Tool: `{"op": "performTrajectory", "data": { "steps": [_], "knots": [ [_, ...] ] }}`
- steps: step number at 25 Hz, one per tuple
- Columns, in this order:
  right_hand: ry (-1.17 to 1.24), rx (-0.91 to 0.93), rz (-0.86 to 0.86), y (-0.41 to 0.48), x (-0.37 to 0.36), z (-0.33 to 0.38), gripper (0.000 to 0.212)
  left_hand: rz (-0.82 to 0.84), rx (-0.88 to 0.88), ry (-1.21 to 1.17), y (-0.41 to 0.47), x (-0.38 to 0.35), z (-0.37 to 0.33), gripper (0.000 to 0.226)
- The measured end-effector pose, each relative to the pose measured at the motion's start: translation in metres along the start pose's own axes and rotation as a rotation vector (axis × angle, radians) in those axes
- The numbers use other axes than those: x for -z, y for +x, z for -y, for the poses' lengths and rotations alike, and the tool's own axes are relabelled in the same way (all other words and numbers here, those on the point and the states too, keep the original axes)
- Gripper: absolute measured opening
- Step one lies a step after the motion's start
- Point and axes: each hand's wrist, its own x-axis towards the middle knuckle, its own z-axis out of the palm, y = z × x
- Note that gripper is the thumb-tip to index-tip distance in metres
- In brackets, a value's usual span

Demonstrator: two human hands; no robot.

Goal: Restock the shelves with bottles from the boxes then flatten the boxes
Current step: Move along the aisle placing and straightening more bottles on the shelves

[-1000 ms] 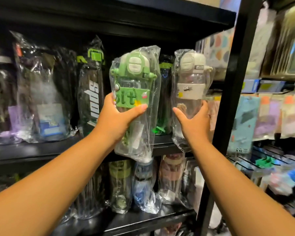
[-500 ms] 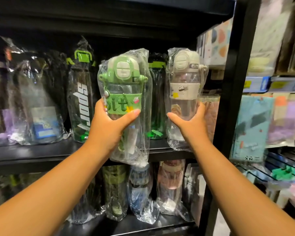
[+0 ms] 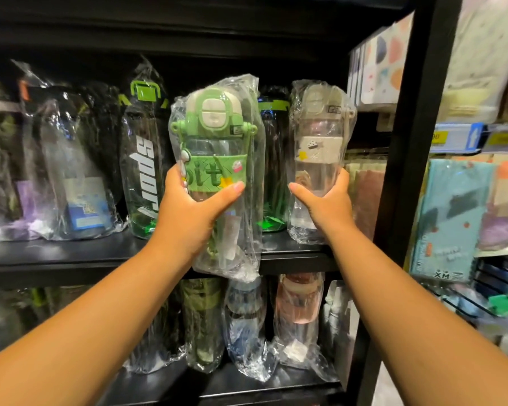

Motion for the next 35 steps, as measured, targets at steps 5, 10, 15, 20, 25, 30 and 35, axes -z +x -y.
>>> {"op": "performTrajectory", "data": {
  "steps": [5,10,15,20,25,30,35],
  "knots": [
    [-0.026,-0.005,0.049,0.005,-0.003,-0.001,0.108,-0.015,-0.008,0.024,-0.001,-0.001,0.001,0.076],
    [-0.145,-0.059,0.049,0.006,-0.004,-0.005,0.115,-0.008,-0.013,0.045,-0.002,-0.002,-0.001,0.081],
    [-0.174,0.0,0.027,-0.019,0.001,0.0,0.116,-0.01,-0.015,0.094,0.0,-0.006,0.001,0.098],
    [-0.144,0.237,0.004,-0.057,0.0,0.01,0.08,0.022,0.009,0.085,0.003,-0.019,0.004,0.112],
    [0.061,0.216,0.295,-0.086,0.002,0.028,0.047,0.09,0.045,0.046,0.004,-0.029,-0.002,0.106],
    [-0.005,0.199,0.442,-0.092,-0.009,0.023,0.099,0.219,0.115,0.007,0.005,-0.042,-0.011,0.104],
    [-0.05,0.202,0.284,-0.079,-0.018,0.026,0.096,0.197,0.1,0.046,0.007,-0.026,0.003,0.087]
  ]
}}
